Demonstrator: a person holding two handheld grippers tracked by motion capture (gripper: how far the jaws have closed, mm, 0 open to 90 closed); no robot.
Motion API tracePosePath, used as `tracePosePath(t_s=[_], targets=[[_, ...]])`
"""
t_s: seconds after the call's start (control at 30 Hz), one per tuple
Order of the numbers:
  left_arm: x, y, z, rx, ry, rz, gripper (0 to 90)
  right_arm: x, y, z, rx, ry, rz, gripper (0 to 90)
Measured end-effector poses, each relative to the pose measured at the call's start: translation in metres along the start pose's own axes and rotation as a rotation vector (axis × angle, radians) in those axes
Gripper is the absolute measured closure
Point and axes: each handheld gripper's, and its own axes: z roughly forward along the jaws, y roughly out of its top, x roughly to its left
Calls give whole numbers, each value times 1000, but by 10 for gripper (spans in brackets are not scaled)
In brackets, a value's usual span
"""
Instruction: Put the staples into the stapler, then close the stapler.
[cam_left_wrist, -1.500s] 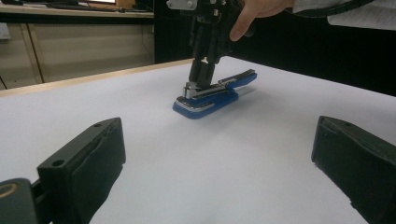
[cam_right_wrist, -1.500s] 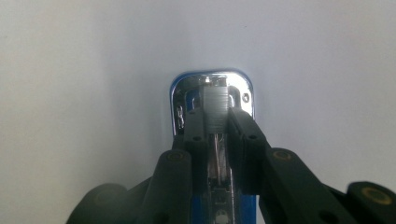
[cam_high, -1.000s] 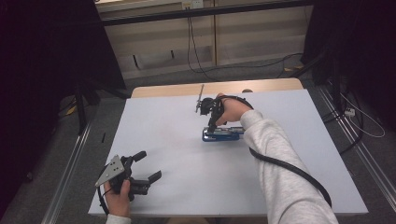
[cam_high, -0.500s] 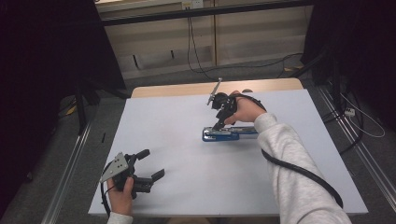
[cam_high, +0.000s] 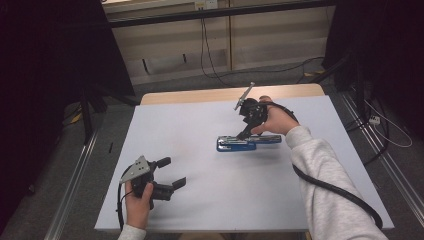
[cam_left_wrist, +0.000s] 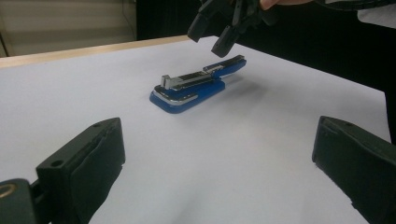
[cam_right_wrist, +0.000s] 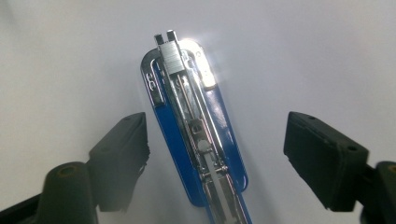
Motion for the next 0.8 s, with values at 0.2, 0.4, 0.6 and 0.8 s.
tracePosePath(t_s=[0.2,0.4,0.6,0.8], targets=[[0,8,14,27,-4,-8,24,2,-17,-9,-12,-30,7,145],[6,15,31,34,25,-14,26,0,-40,-25,-46,-67,53,145],[14,18,52,88,40,-38,27,-3,-61,-32,-89,-91,108,144],[19,20,66,119,68,-59,40,-3,-82,-34,-105,-128,156,158]])
